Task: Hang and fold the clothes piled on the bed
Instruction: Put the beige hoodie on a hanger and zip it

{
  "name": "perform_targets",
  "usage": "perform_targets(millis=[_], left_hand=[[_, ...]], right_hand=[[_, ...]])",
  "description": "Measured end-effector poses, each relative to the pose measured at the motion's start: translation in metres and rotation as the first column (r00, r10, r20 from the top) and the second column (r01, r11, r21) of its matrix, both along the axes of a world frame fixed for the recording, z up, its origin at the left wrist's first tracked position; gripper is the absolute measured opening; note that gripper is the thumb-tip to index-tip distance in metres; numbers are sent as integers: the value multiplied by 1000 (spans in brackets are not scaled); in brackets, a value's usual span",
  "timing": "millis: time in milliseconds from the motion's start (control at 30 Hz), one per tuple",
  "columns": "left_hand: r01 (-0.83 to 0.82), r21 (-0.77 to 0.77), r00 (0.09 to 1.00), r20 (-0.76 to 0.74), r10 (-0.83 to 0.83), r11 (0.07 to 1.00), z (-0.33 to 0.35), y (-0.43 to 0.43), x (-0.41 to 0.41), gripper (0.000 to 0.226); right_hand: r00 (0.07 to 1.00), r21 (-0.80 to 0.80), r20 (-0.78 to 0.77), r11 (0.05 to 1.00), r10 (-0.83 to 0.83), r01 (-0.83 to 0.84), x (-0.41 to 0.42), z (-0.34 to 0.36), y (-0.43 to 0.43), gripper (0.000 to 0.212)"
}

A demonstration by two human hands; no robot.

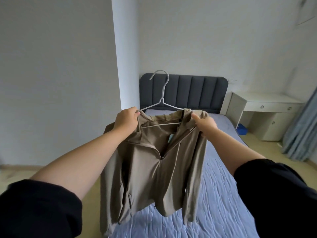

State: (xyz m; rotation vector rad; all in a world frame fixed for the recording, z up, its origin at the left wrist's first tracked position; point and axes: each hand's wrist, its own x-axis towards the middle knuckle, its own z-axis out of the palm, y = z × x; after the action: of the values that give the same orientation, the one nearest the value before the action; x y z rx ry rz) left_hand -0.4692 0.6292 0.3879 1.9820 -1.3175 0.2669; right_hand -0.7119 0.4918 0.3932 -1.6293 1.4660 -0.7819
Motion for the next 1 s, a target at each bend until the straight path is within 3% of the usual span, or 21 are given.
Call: perform_targets(millis=[67,133,300,533,633,733,900,1000], left_hand=[[10,-1,1000,9,-10,1000,1,0,-3,30],[10,-8,1000,12,-10,1000,3,0,-6,30],[-54,-62,998,-20,53,997,8,6,0,29],[-116,-98,993,-15,115,988,9,6,-2,25],[-109,-94,993,30,112,990,8,4,-6,26],[-15,-105,994,105,26,994,5,3,-11,24],[50,-45,986,161,-42,998,4,5,-10,28],[12,-44,993,116,-6,999,6,6,-6,28]], right_hand=[[972,273,234,961,-14,-52,8,0,6,69],[928,361,354,932,-119,-18,14,-1,5,57],[874,295,398,941,-279,166,13,-7,-5,35],[903,53,356,971,-238,235,21,3,19,44],[811,146,493,949,-316,281,23,9,25,44],[715,284,600,931,-359,229,24,26,31,43],[719,246,666,969,-199,40,23,50,34,38],[614,273,771,959,-169,-79,14,53,35,28]])
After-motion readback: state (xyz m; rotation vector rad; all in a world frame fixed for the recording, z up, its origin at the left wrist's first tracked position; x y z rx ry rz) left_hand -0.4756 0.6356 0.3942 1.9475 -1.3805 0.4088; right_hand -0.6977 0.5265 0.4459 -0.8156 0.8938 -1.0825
